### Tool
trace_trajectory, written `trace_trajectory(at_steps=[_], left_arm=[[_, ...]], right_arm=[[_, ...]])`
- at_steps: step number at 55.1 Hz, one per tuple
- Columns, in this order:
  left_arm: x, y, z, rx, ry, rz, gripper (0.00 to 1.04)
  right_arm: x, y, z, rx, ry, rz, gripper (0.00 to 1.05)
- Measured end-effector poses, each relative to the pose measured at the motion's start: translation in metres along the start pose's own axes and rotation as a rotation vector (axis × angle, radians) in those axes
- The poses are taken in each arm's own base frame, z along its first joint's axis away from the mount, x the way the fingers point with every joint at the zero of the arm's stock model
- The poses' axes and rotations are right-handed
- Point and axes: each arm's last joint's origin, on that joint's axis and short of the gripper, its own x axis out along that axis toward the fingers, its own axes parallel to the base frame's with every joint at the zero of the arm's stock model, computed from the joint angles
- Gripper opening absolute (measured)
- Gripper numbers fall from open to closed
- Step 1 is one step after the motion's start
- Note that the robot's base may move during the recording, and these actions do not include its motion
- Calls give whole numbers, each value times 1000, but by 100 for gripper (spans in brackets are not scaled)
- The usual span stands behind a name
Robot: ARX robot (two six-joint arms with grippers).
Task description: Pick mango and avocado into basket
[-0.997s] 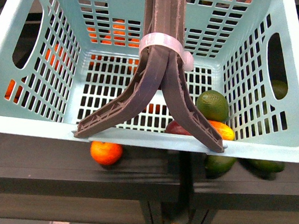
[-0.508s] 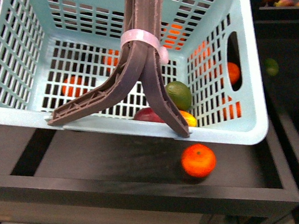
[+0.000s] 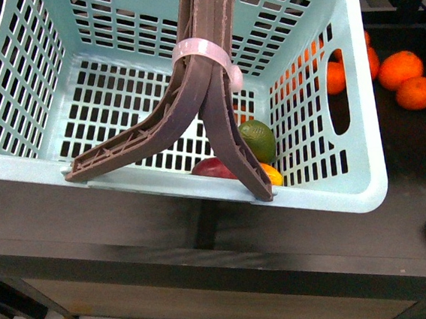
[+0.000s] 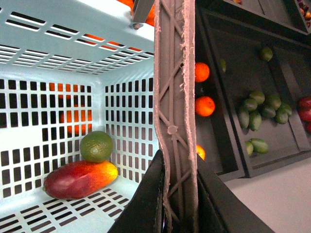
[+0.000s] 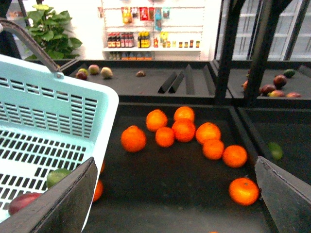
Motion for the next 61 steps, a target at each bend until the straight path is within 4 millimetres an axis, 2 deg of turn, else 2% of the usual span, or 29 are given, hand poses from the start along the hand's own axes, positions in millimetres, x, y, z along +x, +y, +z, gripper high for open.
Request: trace_trajectory(at_steps=[14,21,45,61], left_arm=[[0,0,0,0,3,-6,12],[-1,6,3,-17,-15,26,12],[0,-3,-1,-1,13,-25,12],[0,0,0,1,-4,8,12]], right_arm=[[0,0,0,-1,2,5,97],[0,0,0,-1,1,3,97],[0,0,0,-1,1,0,97],[0,0,0,0,1,-1,97]])
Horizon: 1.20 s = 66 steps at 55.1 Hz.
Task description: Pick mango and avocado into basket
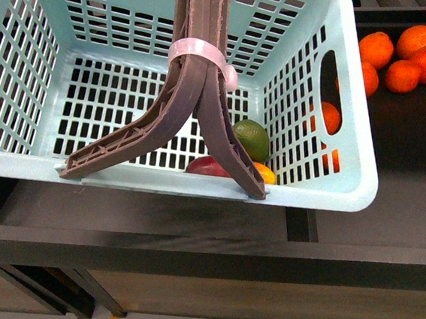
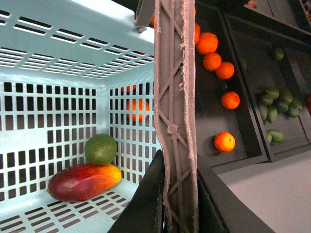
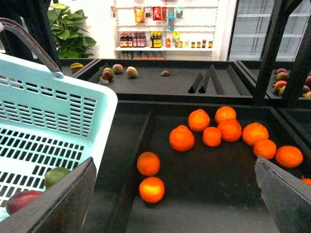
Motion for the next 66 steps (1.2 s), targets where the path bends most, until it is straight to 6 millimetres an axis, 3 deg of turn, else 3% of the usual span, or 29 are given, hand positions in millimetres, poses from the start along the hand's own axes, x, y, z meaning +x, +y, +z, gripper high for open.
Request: trace_trajectory(at_steps=[17,22,27,29,37,46,54,66], left_arm=[[0,-1,0,4,5,-18,12],[8,2,-1,191,-64,-160,12],[30,6,10,402,-177,-163,12],[42,10,17,397,-211,-119,12],[81,37,45,169,-312,67,12],[123,89,84,-201,-425,333,12],[142,127,111,-517,-545,538,12],[155,150,135,-807,-632,645,12]], right_arm=[[0,0,0,0,0,0,97],[0,0,0,0,0,0,97],[0,0,0,0,0,1,97],[0,0,0,0,0,1,97],[0,0,0,0,0,0,97],[0,0,0,0,0,1,97],[0,0,0,0,0,0,97],[0,0,0,0,0,0,97]])
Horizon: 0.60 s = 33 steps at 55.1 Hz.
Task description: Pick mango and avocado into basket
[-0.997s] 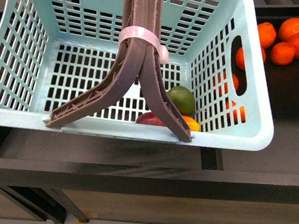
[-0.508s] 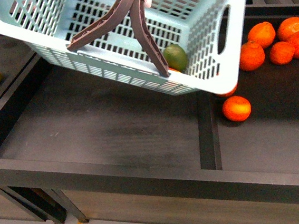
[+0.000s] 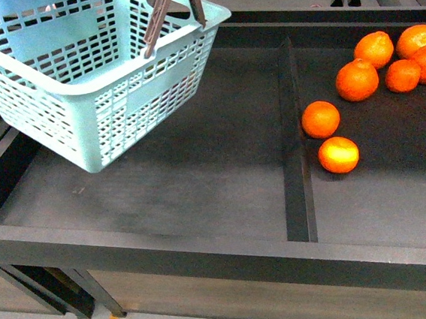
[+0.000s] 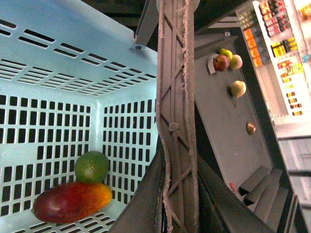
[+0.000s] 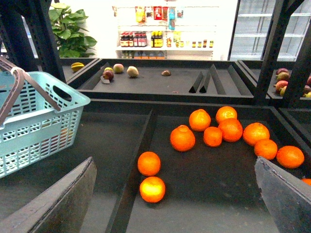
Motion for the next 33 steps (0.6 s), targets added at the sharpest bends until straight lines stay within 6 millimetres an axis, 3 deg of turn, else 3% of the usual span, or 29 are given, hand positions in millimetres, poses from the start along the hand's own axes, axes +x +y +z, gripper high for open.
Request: trace_trajectory(at_steps=[15,33], left_arm=[[36,21,-7,-224,11,97,12],[57,32,-15,-383,-12,63,12]], right_arm=[[0,0,0,0,0,0,97],[0,0,0,0,0,0,97]])
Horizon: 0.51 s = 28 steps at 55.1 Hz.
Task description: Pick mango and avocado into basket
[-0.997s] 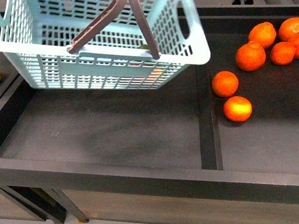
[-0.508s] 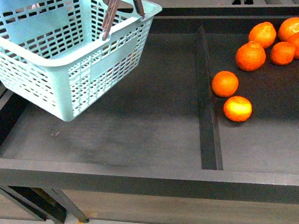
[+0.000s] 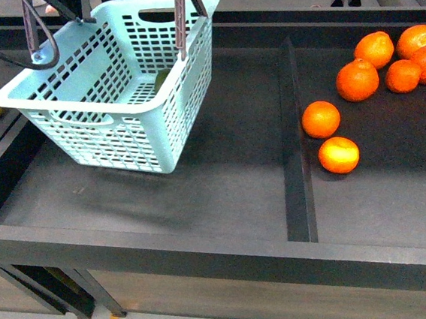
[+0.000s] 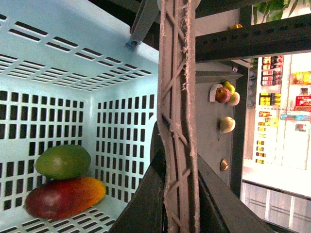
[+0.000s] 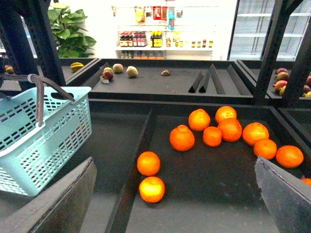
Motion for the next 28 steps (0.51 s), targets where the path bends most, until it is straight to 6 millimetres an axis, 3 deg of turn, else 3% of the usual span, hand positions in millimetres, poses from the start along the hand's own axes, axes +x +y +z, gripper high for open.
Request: trace_trajectory(at_steps=[6,19,28], left_arm=[[13,15,-9,-37,5,4,12],[12,26,-23,-1,18,44,12],[13,33,-26,3,36,87,44]], right_arm=[[0,0,0,0,0,0,97],[0,0,0,0,0,0,97],[0,0,0,0,0,0,97]])
